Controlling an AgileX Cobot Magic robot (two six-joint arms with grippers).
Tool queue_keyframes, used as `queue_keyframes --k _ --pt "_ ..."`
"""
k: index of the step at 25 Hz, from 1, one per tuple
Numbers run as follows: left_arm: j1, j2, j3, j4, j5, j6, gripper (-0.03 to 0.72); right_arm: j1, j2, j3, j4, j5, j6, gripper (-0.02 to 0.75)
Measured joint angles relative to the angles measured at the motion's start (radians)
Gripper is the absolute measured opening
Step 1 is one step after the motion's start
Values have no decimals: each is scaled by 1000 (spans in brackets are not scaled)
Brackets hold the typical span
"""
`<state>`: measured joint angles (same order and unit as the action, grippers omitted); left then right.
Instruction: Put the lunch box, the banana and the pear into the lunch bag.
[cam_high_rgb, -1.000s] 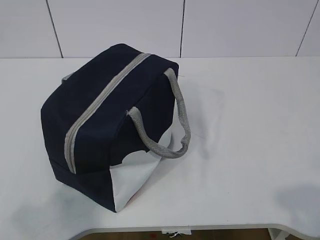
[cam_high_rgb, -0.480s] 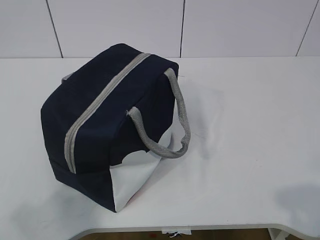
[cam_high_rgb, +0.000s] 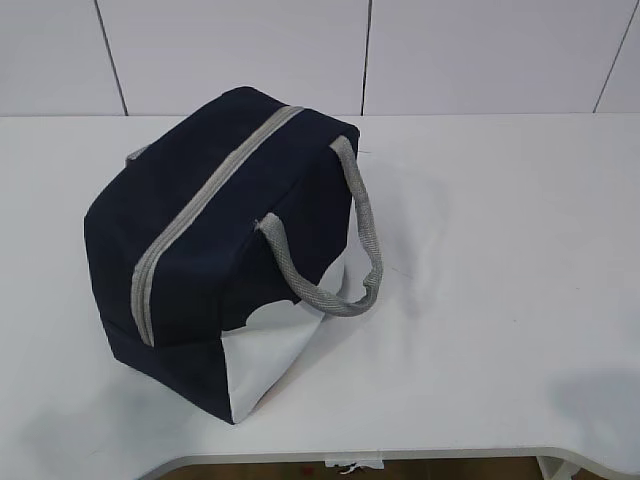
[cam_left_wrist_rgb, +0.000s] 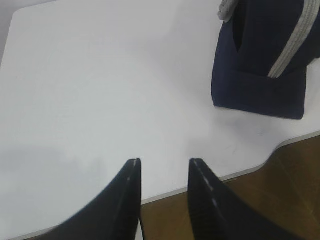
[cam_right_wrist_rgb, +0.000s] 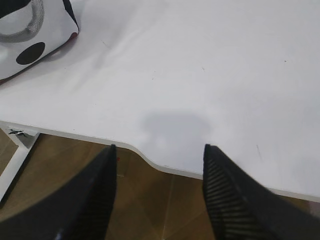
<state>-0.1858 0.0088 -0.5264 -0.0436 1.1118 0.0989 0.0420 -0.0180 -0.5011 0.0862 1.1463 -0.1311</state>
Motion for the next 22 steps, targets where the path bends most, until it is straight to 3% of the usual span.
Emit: queue_keyframes --k 10,22 --pt "93 0 0 0 0 0 243 0 0 0 0 0 0 433" --pt "98 0 0 0 0 0 243 0 0 0 0 0 0 433"
